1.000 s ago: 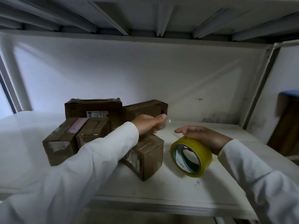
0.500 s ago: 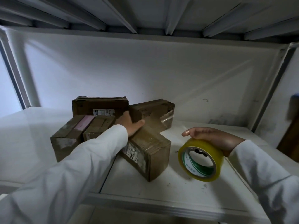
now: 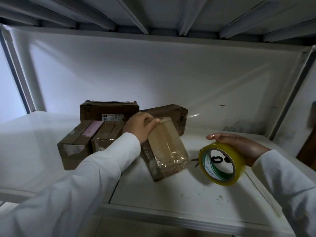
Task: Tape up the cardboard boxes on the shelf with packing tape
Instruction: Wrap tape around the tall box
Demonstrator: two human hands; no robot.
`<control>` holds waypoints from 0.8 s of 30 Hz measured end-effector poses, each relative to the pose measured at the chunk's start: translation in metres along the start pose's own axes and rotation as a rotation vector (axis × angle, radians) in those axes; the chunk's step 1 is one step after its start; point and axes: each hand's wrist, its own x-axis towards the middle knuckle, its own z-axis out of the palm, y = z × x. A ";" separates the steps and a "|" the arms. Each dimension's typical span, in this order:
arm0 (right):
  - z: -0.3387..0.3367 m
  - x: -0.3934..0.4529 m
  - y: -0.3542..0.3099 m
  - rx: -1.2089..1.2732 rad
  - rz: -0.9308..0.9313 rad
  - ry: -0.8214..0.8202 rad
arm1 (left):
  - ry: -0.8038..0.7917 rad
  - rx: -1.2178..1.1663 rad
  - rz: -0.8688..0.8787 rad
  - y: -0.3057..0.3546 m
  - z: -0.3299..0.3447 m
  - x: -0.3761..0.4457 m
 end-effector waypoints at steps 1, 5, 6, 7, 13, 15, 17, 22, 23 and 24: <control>0.001 0.001 -0.001 0.013 -0.005 0.005 | 0.021 0.021 0.124 0.007 0.002 -0.004; 0.002 0.003 -0.003 0.075 -0.016 0.019 | -0.049 0.045 0.539 0.022 0.007 -0.018; 0.002 0.003 -0.003 0.076 -0.015 0.024 | -0.117 0.059 0.563 0.019 0.006 -0.018; 0.000 0.002 -0.002 0.076 -0.017 0.032 | -0.169 0.099 0.585 0.013 0.005 -0.018; -0.004 0.001 0.005 0.046 -0.001 0.037 | -0.181 0.154 0.583 -0.041 -0.011 -0.021; -0.002 0.003 0.005 0.031 -0.011 0.025 | -0.137 0.112 0.417 -0.036 -0.020 -0.030; 0.002 0.006 0.003 0.041 -0.030 0.018 | -0.124 0.063 0.143 -0.014 -0.022 -0.034; 0.010 0.009 -0.006 0.040 -0.043 -0.014 | -0.529 0.401 -0.057 0.022 -0.025 -0.021; 0.011 0.009 -0.008 0.042 -0.042 -0.016 | -0.591 0.417 -0.019 0.022 -0.028 -0.019; 0.011 0.009 -0.009 0.043 -0.045 -0.018 | -0.637 0.398 0.010 0.021 -0.030 -0.017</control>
